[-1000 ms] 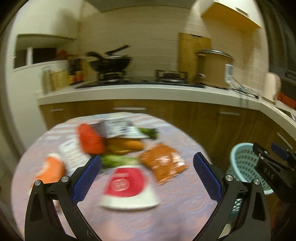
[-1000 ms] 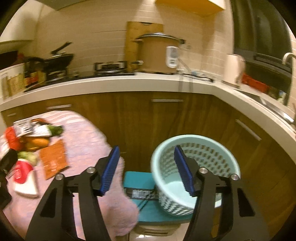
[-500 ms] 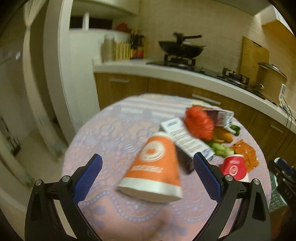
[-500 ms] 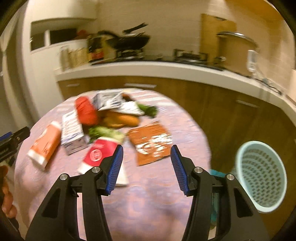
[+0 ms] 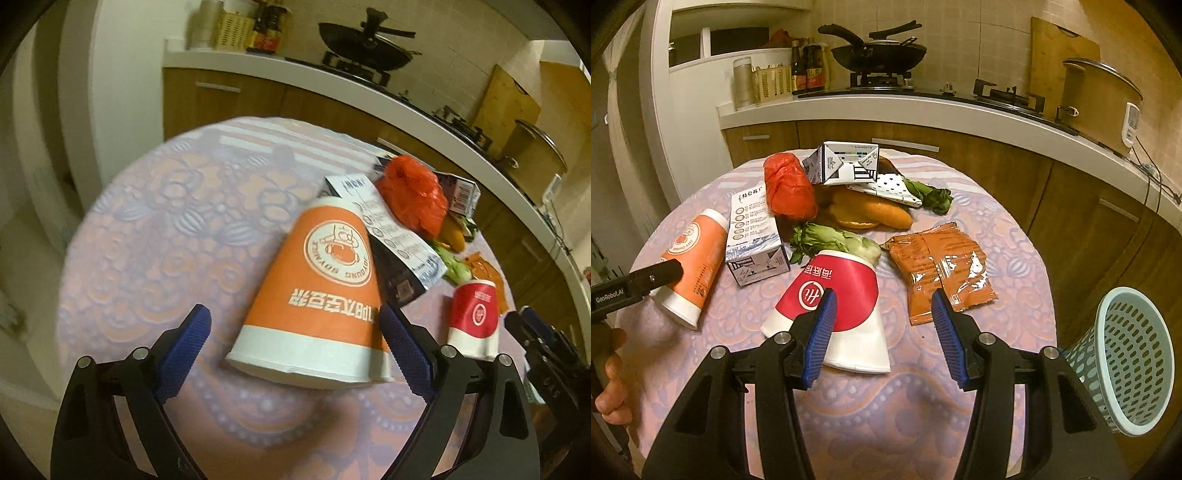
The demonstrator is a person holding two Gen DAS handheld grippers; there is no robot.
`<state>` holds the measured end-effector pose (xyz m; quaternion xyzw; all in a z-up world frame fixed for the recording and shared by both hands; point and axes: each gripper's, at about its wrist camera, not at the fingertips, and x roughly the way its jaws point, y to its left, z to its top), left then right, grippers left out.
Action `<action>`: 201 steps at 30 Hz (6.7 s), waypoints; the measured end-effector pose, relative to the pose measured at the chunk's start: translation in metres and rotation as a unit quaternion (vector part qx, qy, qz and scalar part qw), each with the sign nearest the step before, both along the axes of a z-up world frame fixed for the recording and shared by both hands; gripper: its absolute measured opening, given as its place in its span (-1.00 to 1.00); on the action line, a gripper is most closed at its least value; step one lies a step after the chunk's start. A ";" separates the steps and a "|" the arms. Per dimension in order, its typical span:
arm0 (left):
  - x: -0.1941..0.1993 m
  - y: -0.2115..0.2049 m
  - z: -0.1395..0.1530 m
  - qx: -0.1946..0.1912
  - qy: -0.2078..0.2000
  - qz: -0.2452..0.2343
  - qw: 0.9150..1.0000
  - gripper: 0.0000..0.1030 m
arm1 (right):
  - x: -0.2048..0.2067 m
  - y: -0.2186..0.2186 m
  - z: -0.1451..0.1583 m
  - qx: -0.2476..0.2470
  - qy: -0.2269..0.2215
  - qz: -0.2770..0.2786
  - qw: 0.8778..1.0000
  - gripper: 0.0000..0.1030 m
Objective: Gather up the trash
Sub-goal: 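Grasp the orange paper cup with the left tool while the right tool approaches the red-and-white cup, then grasp the red-and-white paper cup with the right tool, then carry both cups over the blue basket and open both tools to drop them, then move both tools back to the table toward the snack bag and red bag, then grasp the red plastic bag with the left tool while the right tool grasps the orange snack bag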
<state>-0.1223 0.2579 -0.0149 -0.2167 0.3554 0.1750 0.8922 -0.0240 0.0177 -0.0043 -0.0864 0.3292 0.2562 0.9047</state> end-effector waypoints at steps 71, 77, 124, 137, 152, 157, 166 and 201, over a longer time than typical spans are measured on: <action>0.136 -0.336 0.053 0.046 -0.115 -0.316 0.941 0.08 | 0.063 -0.301 0.019 0.065 -0.023 -0.232 0.970 -0.35; 0.166 -0.377 0.018 0.008 -0.081 -0.359 0.930 0.09 | 0.068 -0.351 -0.010 0.063 0.009 -0.279 0.958 -0.35; 0.128 -0.300 0.041 -0.024 -0.091 -0.292 0.952 0.34 | 0.070 -0.294 0.002 0.062 0.016 -0.213 0.975 -0.15; 0.060 -0.161 0.075 0.039 -0.109 -0.057 0.992 0.38 | 0.055 -0.162 0.039 0.063 -0.014 -0.083 0.994 -0.15; 0.102 -0.052 0.047 0.026 -0.046 0.013 0.999 0.38 | 0.074 -0.061 0.026 0.038 0.001 0.008 0.999 -0.15; 0.136 -0.042 0.034 0.014 -0.020 0.003 1.000 0.38 | 0.084 -0.050 0.018 0.034 0.015 0.013 0.999 -0.15; 0.151 -0.043 0.018 0.003 -0.016 -0.025 1.000 -0.21 | 0.098 -0.046 -0.002 0.036 0.061 0.026 0.997 0.29; 0.088 -0.111 0.080 0.015 -0.142 -0.088 0.986 -0.42 | 0.088 -0.050 0.011 -0.001 0.044 0.024 0.999 -0.29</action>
